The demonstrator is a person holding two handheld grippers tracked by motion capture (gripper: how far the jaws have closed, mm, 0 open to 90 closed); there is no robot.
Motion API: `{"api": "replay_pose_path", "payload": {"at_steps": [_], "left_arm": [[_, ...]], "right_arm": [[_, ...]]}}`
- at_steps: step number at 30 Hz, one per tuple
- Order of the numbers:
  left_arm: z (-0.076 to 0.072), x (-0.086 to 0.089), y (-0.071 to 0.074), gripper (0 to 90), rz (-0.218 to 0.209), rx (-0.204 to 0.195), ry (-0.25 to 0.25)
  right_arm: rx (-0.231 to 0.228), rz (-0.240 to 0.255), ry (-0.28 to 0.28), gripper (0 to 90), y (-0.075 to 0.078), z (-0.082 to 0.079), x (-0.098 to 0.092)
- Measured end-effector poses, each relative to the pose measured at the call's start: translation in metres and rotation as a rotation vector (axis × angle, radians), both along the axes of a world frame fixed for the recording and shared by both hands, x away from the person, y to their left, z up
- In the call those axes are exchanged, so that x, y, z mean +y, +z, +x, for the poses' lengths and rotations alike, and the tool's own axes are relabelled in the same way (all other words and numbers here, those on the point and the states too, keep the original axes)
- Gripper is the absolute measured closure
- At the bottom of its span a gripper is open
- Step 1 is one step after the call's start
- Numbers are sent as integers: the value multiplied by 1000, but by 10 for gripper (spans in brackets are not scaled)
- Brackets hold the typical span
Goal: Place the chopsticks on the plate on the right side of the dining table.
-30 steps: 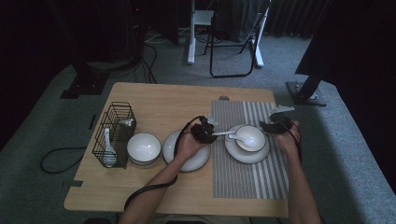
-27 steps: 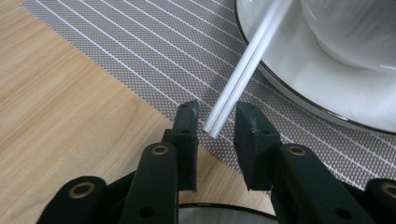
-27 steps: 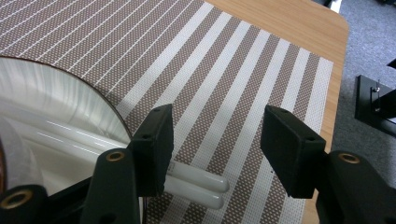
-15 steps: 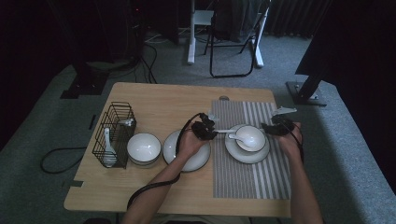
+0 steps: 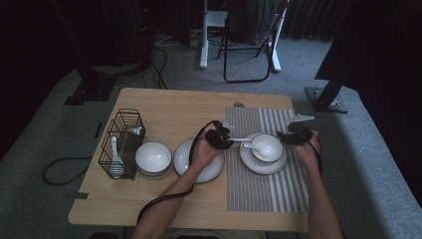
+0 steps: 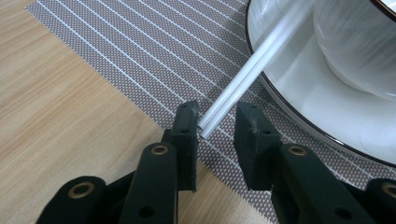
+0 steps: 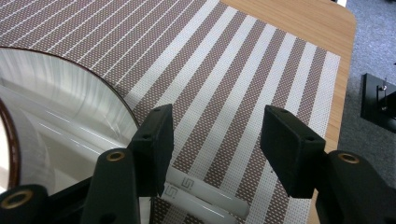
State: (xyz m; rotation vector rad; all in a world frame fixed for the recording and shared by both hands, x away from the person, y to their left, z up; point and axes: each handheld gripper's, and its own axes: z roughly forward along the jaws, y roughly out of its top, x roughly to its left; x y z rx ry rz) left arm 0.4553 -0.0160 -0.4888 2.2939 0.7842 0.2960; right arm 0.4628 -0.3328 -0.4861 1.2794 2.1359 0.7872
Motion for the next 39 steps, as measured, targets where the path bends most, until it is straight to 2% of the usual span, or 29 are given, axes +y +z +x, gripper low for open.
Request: {"api": "replay_pose_path", "payload": {"at_steps": [10,15,20,25,30,39], "left_arm": [[1,19,3,691,-24,7,41],[2,26,4,691,-42,9,85],[4,26,2,690,-36,2,125],[6,24,0,685,-24,9,130],[6,22,-2,683,-22,11,130],[7,18,-3,679,-8,12,118]], "right_arm": [[1,5,-3,441,-1,-1,-1],[-6,-2,-9,440,-1,-2,0],[-23,2,-9,439,1,-4,0],[-54,10,-6,439,7,-8,0],[-83,39,-3,438,13,-12,-1],[-102,44,10,434,17,-15,2]]}}
